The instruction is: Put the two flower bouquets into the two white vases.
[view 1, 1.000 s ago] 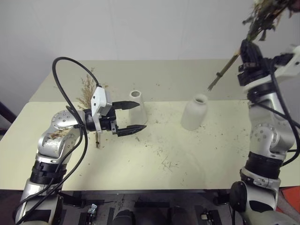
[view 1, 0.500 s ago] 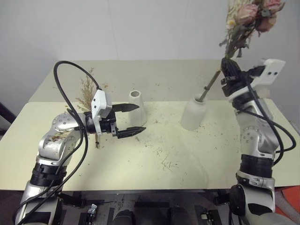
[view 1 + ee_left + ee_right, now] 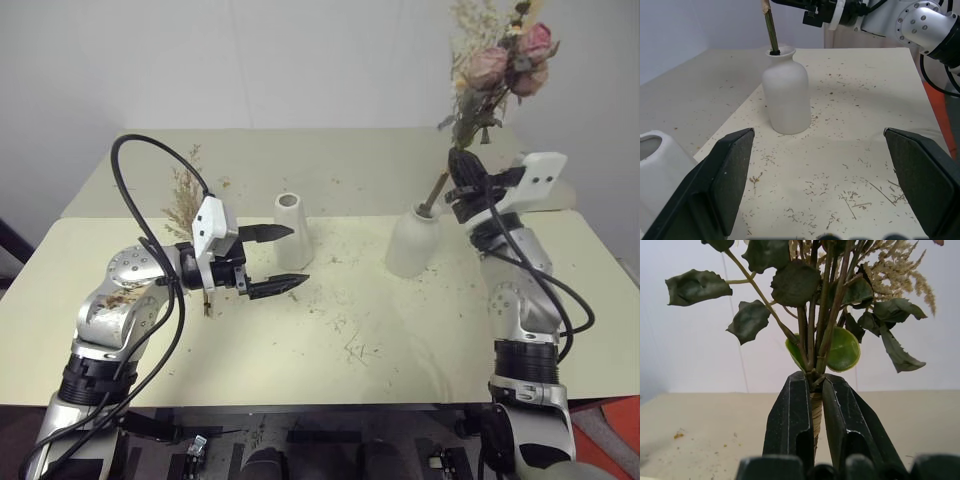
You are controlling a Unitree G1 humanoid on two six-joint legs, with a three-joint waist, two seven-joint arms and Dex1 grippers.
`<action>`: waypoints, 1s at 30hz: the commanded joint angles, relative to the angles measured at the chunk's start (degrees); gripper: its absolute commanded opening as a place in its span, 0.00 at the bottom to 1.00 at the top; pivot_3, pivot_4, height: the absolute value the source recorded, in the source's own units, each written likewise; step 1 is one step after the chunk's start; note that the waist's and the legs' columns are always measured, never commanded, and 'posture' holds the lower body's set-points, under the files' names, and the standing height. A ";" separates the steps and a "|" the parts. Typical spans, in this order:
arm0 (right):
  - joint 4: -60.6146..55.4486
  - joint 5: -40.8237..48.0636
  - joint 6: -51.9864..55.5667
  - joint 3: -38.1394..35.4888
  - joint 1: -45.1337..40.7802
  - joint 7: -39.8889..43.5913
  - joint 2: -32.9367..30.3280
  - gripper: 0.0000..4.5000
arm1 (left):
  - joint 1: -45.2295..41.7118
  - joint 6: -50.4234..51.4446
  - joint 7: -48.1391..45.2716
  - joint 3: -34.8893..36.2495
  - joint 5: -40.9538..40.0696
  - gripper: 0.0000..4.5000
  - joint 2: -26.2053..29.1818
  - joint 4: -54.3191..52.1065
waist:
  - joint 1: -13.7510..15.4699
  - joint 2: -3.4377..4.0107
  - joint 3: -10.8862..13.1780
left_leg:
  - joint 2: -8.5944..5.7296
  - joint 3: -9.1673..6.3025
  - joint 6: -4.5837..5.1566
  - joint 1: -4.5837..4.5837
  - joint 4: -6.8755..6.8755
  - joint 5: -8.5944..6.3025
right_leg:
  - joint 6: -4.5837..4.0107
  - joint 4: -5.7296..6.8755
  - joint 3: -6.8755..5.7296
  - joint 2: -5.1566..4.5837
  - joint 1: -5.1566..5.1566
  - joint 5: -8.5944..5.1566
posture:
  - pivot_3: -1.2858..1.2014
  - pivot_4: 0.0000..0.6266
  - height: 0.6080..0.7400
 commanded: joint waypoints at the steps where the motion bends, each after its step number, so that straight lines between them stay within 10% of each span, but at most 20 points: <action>1: -1.17 -2.51 -3.45 0.87 1.02 -0.92 0.41 0.03 | -0.21 -0.30 0.50 1.73 -0.76 1.00 0.44 -1.63 | 0.00 0.00 0.00 | 0.00 0.00 0.00 0.00 0.00 0.00 | 0.00 0.00 0.00 0.00 0.00 0.00 | 0.52 0.24 1.00; 6: -1.54 -2.04 -4.39 1.07 2.43 0.05 0.92 0.03 | -0.87 -0.47 0.50 1.40 -0.66 1.00 0.30 -1.14 | -0.20 0.00 0.00 | 0.00 0.00 0.00 0.00 0.00 0.00 | 0.00 0.00 0.01 0.00 -0.01 0.00 | 0.52 0.24 1.00; 19: -7.71 0.58 -4.67 1.96 8.09 4.56 0.49 1.00 | -1.80 -0.99 -0.07 1.15 -0.38 1.00 0.17 -0.23 | -0.61 0.00 0.00 | 0.00 0.00 0.00 0.00 0.00 0.00 | 0.00 0.00 0.01 0.00 0.00 0.00 | 0.52 0.24 1.00; 30: -15.45 2.66 -2.12 4.57 15.37 10.02 -0.94 1.00 | -1.75 -1.34 -0.03 0.67 -0.14 1.00 -0.63 -0.02 | -0.90 0.00 0.00 | 0.00 -0.02 0.00 0.08 0.01 0.00 | 0.00 0.00 0.03 0.01 0.03 0.00 | 0.52 0.24 1.00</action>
